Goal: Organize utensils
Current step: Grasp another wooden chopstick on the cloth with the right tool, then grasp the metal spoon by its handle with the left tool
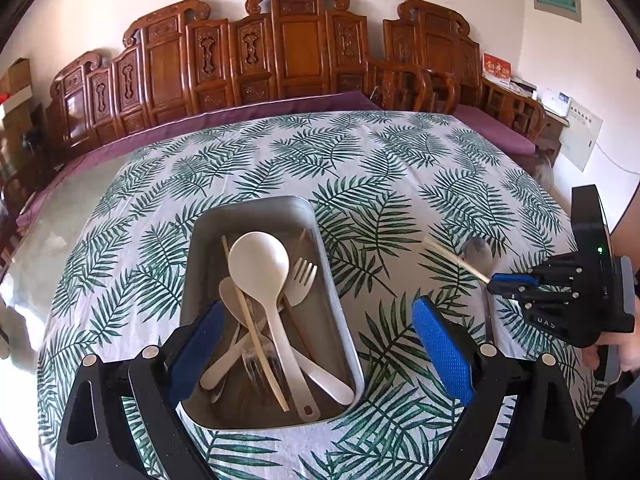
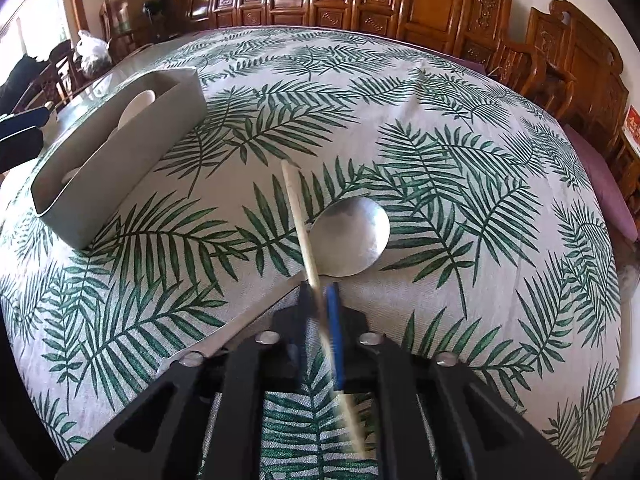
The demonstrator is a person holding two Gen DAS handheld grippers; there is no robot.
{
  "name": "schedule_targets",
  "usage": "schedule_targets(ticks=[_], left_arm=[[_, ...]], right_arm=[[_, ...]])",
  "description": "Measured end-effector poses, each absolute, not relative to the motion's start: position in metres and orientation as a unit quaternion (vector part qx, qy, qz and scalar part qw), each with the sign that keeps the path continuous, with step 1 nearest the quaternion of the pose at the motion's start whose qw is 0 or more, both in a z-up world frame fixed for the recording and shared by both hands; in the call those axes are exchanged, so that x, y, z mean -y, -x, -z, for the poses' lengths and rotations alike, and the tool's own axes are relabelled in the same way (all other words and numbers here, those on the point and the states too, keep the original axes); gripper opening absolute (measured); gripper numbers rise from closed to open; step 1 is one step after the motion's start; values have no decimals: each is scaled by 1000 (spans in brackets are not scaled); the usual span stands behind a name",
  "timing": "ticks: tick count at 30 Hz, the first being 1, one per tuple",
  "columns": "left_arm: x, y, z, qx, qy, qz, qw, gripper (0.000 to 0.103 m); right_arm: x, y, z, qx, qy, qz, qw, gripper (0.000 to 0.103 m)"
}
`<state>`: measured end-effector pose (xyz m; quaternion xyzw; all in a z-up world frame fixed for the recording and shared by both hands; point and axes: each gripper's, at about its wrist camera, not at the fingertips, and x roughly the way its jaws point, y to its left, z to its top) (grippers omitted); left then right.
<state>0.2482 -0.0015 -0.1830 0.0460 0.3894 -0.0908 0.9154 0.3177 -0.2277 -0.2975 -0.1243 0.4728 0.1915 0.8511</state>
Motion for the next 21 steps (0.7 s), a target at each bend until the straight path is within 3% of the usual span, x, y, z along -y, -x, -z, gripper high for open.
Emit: schedule_targets(ticks=[10,21], left_arm=[[29,-243,185,-408,-53,115,904,91],[77,-258,189,-424,-95,140,890,91]], right_arm=[[259,-312,260,-425,76,-180,884,6],[301,-320,266,-433,58,-146,888,6]])
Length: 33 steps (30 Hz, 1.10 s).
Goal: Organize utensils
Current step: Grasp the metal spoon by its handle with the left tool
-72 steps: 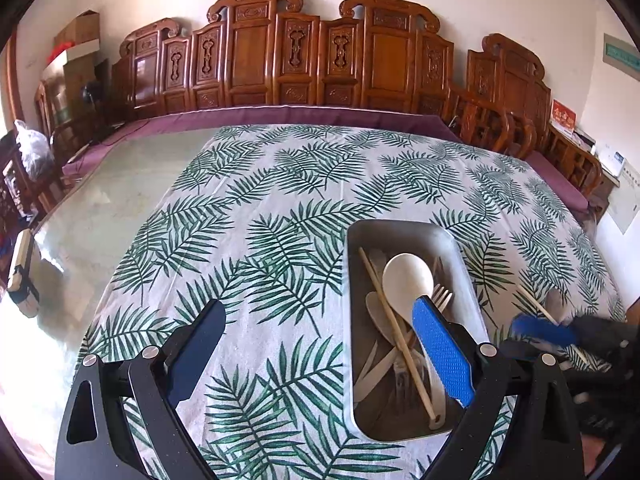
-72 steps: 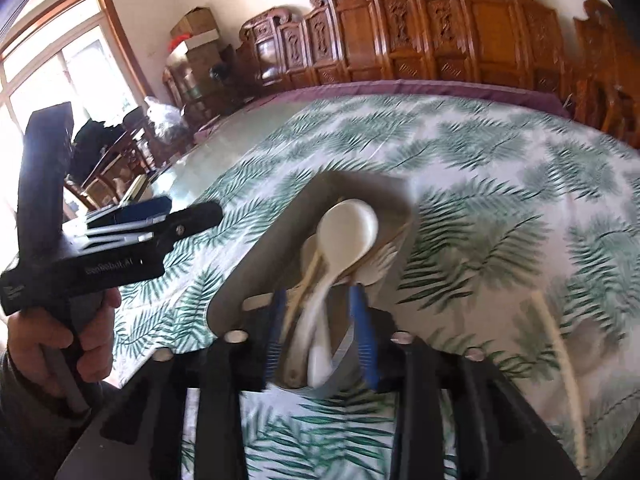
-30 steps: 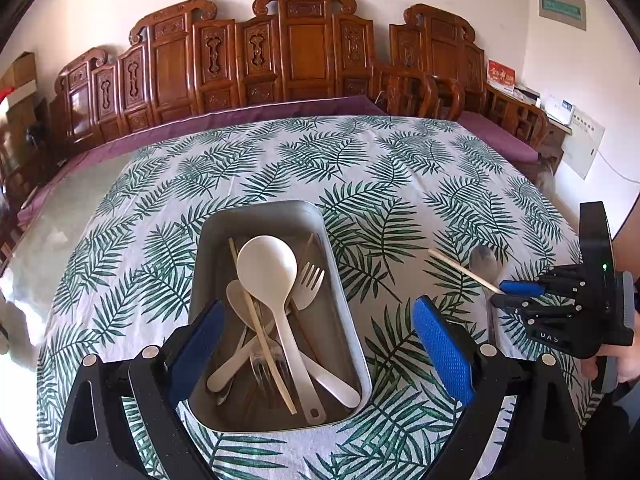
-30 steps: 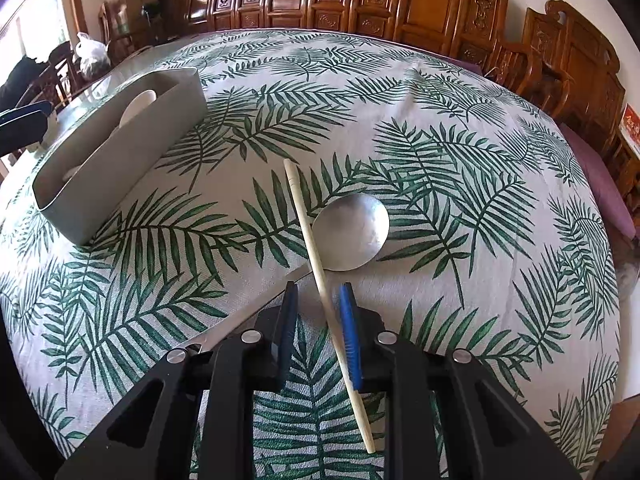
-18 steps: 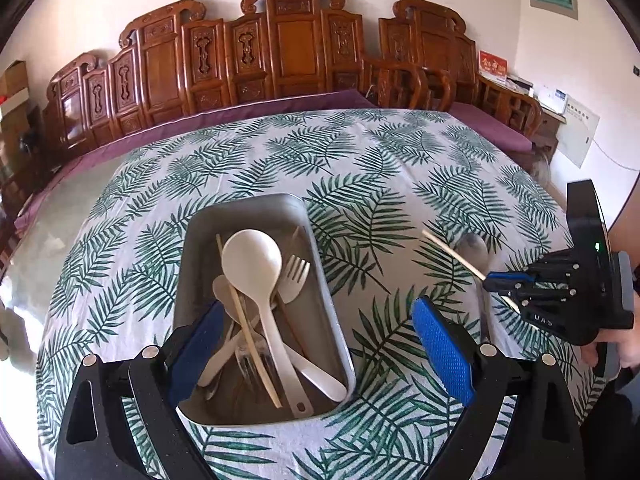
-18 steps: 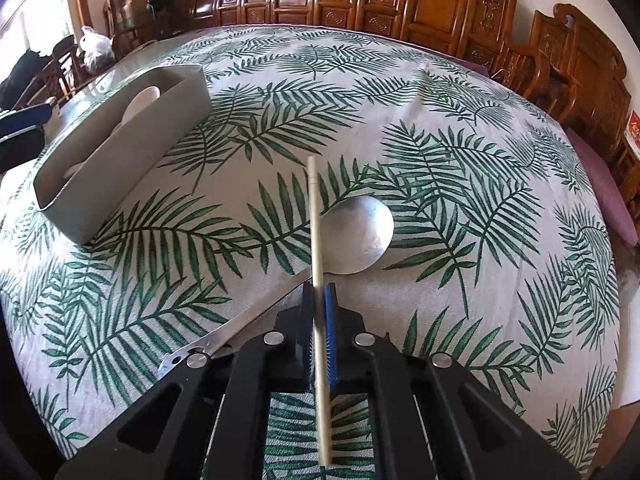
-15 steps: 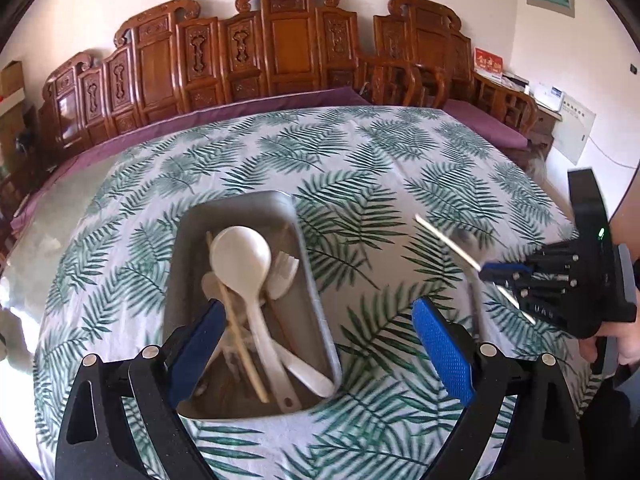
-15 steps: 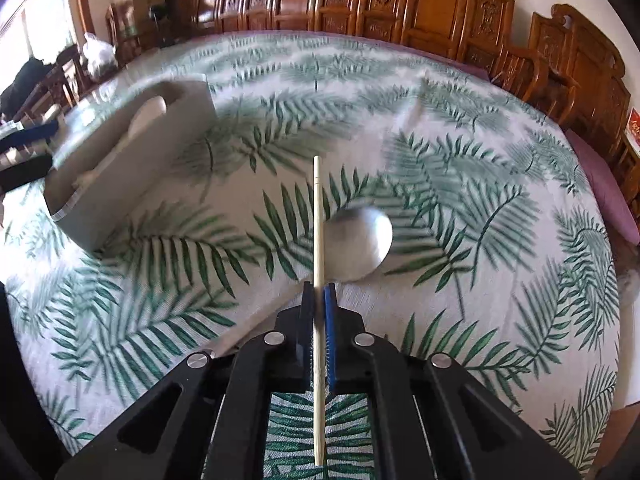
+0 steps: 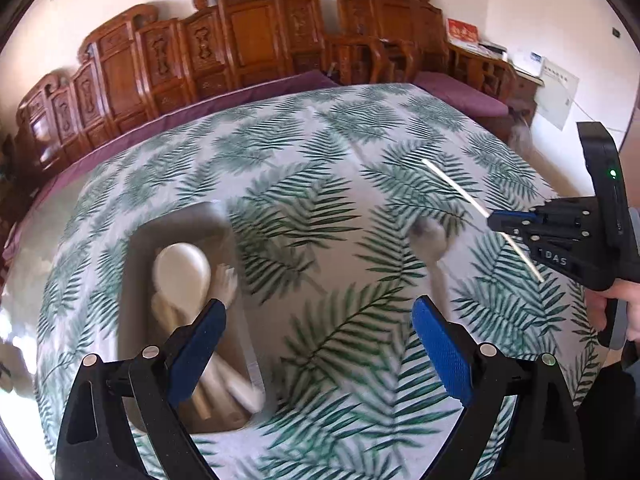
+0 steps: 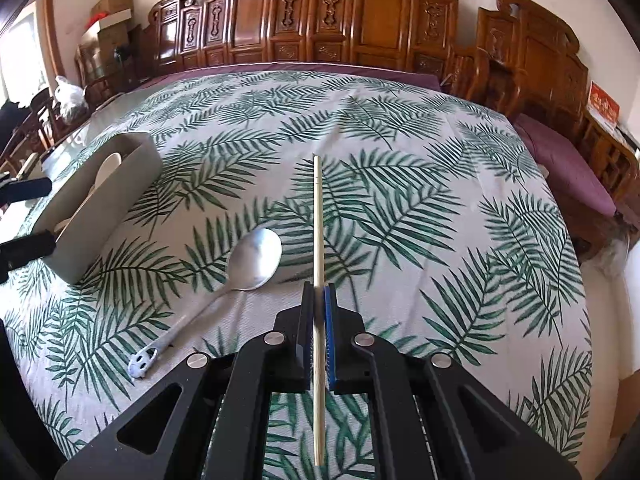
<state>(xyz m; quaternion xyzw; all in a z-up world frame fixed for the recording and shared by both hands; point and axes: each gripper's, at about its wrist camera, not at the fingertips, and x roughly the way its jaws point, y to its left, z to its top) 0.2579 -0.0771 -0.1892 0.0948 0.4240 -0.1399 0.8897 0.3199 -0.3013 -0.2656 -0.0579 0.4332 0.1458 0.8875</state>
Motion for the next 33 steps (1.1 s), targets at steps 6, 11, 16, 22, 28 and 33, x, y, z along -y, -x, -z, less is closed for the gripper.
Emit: schedule_targets(ticks=[6,11,16,22,28,33], left_arm=[[126,-273,211,-456,-105,179,865,74],[157,-283,235,-488,-115,198,842,61],[169,-291,250,-511,-117,195,829,47],[174,-296,259,-533,-109,194,816,28],[178,-296,262,-537,-115,185,815,26],[179,-298,261,-539,-115,181,814,8]], right_arm=[[315,-322,273,-445,33,-147,883,6],[320,-322,276,-449,20,-151,881,6],[323,-323,275,-447,6,-154,881,6],[323,-323,272,-443,-2,-159,882,6],[321,-323,269,-441,-3,-164,882,6],[319,-323,269,-441,-2,-165,882,6]])
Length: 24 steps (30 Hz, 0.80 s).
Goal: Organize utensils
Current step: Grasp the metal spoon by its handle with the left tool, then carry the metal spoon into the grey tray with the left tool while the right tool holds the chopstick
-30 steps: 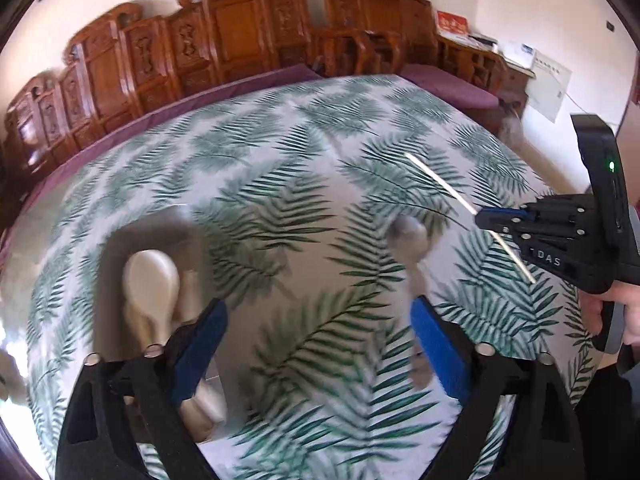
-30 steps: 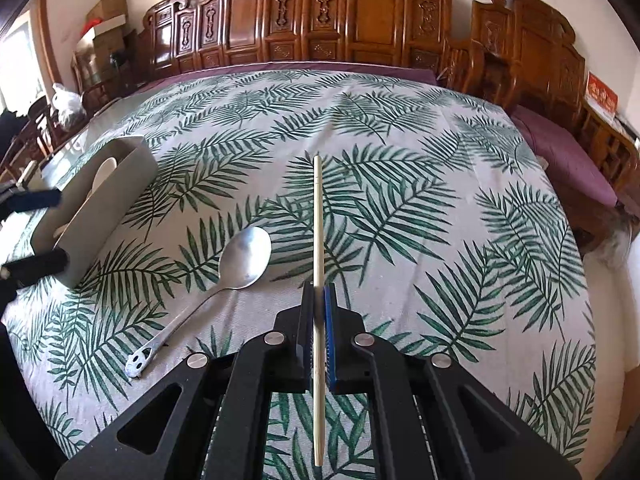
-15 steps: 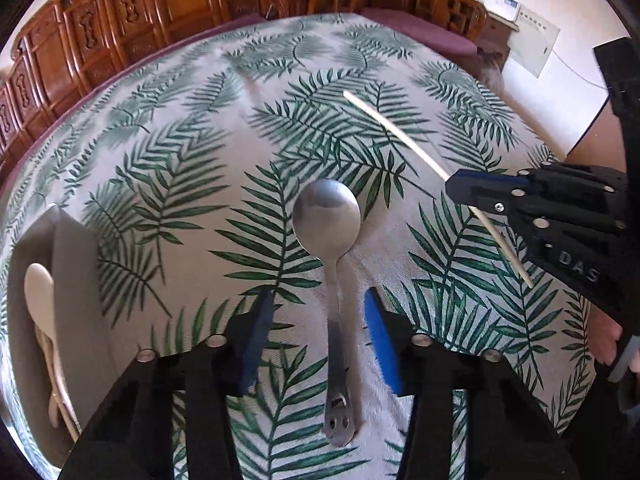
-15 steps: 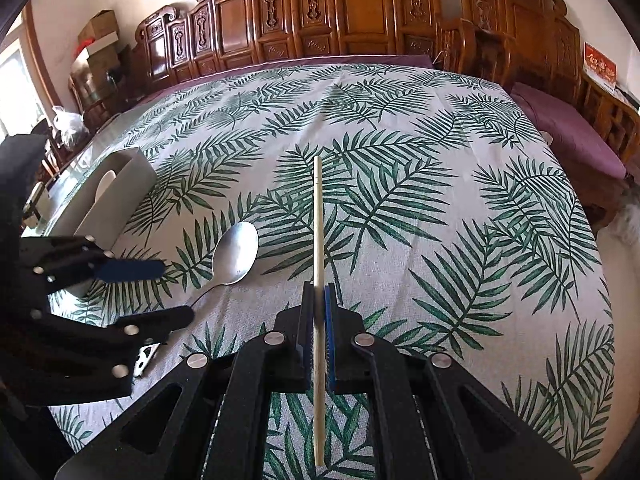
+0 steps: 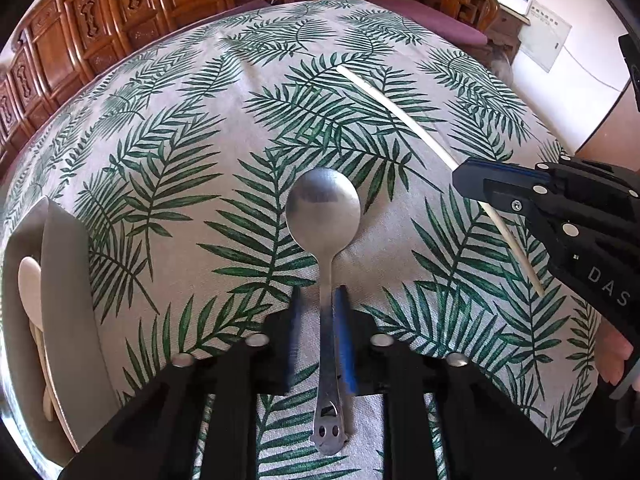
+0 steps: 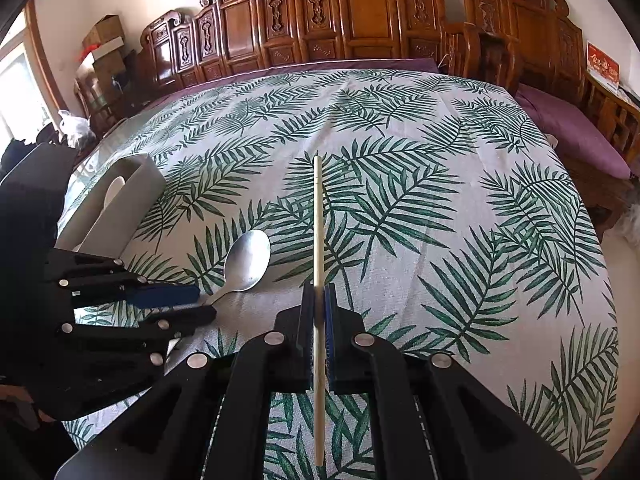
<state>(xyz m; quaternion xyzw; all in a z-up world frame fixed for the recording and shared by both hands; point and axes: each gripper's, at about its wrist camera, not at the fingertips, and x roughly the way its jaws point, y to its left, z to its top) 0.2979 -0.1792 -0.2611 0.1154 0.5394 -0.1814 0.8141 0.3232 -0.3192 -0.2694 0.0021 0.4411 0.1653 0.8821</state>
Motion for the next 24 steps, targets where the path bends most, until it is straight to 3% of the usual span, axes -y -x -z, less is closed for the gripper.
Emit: schedule_targets(ticks=[24], left_arm=[[136,-282,222,-496,-101,167,846,5]], right_arm=[[295,-314,255,-427,12,-178,886,6]])
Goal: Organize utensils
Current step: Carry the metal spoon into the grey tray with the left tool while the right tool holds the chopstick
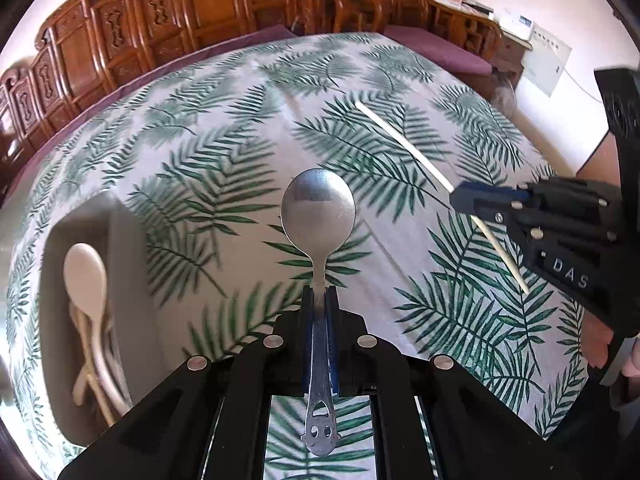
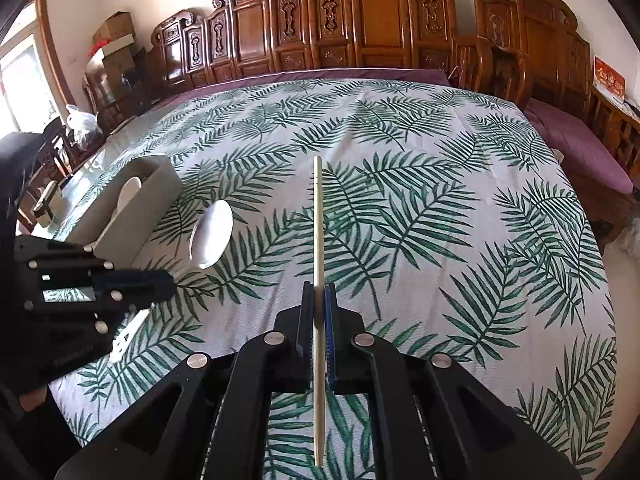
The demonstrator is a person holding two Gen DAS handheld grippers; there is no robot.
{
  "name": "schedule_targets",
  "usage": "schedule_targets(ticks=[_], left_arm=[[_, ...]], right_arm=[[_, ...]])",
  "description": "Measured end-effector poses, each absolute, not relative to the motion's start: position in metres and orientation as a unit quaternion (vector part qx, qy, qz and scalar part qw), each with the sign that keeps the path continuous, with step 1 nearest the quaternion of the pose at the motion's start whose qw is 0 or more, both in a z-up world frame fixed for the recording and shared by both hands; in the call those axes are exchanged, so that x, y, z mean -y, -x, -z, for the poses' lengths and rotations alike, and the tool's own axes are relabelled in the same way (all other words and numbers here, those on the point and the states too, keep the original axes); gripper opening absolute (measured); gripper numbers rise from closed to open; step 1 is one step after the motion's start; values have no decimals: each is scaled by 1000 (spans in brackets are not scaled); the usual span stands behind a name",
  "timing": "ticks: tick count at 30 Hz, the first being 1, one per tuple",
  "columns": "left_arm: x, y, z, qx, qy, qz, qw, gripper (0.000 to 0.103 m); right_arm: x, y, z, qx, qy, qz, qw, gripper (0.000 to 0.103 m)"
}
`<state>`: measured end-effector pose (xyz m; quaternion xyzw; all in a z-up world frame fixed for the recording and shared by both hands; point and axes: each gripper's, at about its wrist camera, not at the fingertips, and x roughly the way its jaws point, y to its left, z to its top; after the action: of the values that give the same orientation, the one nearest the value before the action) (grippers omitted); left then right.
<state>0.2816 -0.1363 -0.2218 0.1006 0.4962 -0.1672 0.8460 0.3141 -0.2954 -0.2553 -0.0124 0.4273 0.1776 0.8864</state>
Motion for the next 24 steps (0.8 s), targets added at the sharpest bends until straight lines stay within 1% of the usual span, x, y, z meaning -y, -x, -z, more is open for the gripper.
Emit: schedule_targets(ticks=[14,24], left_arm=[[82,-275,173,-455,-75,144,876,5],[41,-271,152,-435,-58,123,890,5]], right_arm=[[246,-291,226,-396,35,-225,889,6],[220,-278,212,-382,31,-248,890,6]])
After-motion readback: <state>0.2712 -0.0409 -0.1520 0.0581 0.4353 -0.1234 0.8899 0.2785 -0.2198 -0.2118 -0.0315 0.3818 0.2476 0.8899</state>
